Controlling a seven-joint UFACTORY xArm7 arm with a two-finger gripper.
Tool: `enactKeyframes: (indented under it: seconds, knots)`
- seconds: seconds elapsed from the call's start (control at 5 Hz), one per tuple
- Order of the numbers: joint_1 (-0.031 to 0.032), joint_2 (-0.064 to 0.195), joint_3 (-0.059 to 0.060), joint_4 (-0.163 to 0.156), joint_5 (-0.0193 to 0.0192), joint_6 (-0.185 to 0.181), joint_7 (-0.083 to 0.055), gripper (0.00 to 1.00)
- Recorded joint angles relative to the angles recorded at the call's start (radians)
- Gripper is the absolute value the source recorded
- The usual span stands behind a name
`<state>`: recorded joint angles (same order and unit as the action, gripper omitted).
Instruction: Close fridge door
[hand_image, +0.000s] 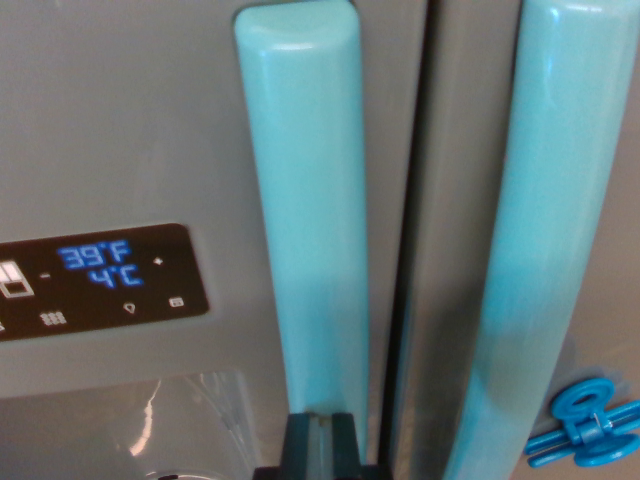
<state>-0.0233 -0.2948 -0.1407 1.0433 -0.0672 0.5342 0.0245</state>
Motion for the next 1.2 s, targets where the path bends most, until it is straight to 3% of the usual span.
enactKeyframes:
  seconds: [1.2]
  knots:
    - [0.0000,0.000,0.000,0.000,0.0000,0.000,0.000,1.00]
